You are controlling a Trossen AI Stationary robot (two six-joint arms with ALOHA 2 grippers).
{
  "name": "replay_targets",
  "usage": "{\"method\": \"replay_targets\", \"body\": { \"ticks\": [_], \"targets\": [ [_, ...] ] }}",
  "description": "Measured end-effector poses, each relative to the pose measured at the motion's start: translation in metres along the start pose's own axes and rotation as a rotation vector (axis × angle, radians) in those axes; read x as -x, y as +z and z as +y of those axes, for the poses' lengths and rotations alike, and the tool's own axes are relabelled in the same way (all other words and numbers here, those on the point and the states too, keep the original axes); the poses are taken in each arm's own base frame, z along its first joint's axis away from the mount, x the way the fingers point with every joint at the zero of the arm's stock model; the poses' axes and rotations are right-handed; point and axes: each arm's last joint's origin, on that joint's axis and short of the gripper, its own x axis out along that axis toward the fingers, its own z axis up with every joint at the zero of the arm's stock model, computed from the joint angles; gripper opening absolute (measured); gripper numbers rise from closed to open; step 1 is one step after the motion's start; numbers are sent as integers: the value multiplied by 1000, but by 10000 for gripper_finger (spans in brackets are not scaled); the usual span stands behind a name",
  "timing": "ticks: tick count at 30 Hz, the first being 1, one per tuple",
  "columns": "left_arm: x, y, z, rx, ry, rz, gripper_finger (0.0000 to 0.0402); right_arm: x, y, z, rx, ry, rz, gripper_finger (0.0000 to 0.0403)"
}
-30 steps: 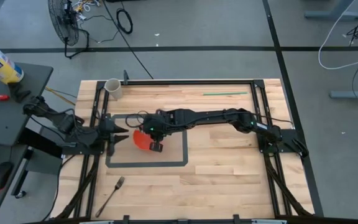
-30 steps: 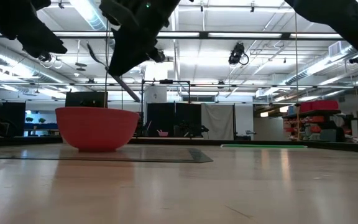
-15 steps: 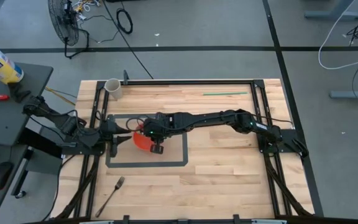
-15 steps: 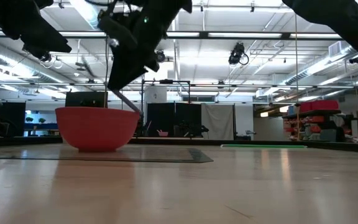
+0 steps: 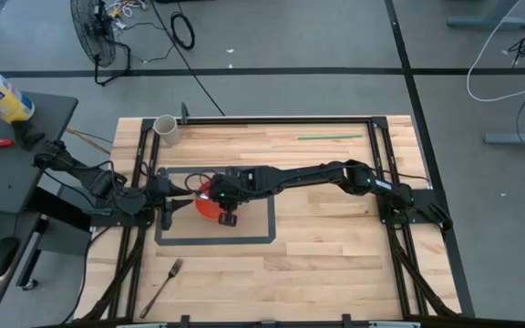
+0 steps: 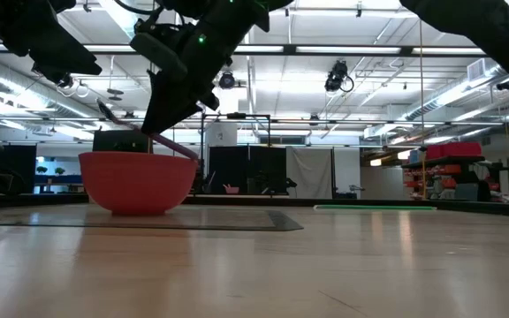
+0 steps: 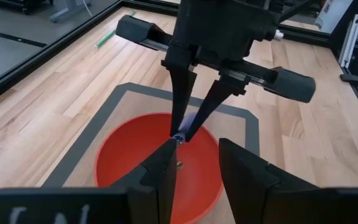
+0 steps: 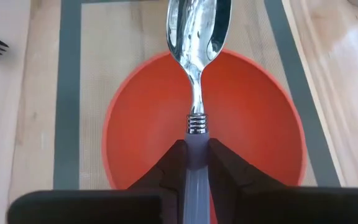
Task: Pick & Place Utensil
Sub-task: Put the purple spoon into the orange bowl
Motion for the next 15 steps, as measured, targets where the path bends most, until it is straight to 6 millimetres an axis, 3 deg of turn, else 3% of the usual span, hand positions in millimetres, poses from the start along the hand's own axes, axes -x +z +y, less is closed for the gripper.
{"method": "replay_targets", "body": {
  "ticks": [7,15],
  "targets": [
    [0,0,0,-3,0,0,124,-17,-13,2,0,31,0,52],
    [0,0,0,-3,0,0,124,-18,-13,2,0,27,-8,52]
  ]
}}
